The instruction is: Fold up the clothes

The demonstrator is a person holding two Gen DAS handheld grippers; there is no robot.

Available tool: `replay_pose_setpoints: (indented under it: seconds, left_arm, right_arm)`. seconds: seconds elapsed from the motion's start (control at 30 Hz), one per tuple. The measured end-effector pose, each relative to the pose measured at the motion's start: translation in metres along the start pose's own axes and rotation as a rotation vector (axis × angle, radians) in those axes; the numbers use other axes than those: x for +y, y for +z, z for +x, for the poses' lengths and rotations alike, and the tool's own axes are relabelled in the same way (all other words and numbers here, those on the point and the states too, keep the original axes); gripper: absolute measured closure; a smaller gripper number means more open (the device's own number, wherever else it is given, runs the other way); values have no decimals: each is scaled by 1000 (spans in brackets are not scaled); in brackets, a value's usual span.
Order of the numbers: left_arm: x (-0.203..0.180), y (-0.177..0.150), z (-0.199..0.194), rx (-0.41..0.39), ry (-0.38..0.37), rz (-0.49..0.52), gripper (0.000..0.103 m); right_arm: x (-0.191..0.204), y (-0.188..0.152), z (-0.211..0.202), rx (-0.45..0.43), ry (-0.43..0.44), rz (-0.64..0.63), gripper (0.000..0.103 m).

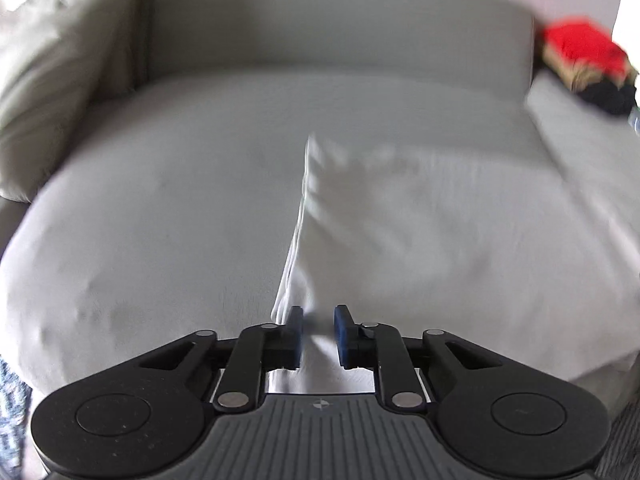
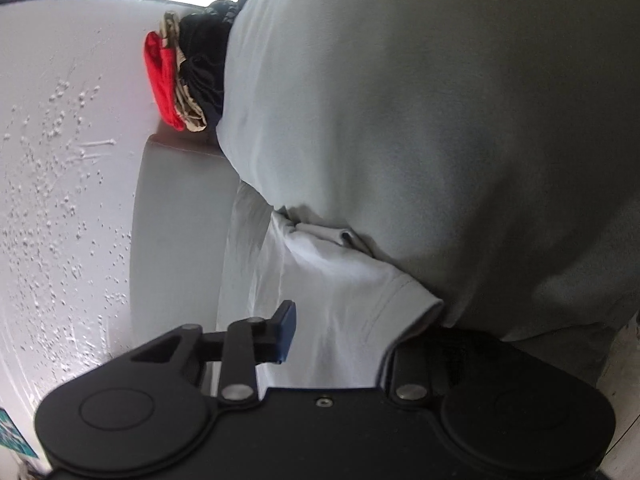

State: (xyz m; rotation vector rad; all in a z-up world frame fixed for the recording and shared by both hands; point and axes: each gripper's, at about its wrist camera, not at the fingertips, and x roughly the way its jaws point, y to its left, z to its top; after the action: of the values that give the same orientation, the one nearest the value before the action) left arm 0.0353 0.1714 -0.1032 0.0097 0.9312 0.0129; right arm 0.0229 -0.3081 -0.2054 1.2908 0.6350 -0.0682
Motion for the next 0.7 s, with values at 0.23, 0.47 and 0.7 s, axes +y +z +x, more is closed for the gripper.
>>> replay_pose_setpoints:
  seconds: [0.23,0.47,0.7]
  left_arm:
    - [5,-2,5,57,2,69,82]
    - [20,-3,-26,-40,2,132,67]
    - [32,-3,-33,-104,-4,106,67]
  right_arm:
    - [1,7,5,-5,-58,-75,98]
    - [37,0,-2,-42,-146,-248,100]
    - [125,-37,1,-98,-221,-714,100]
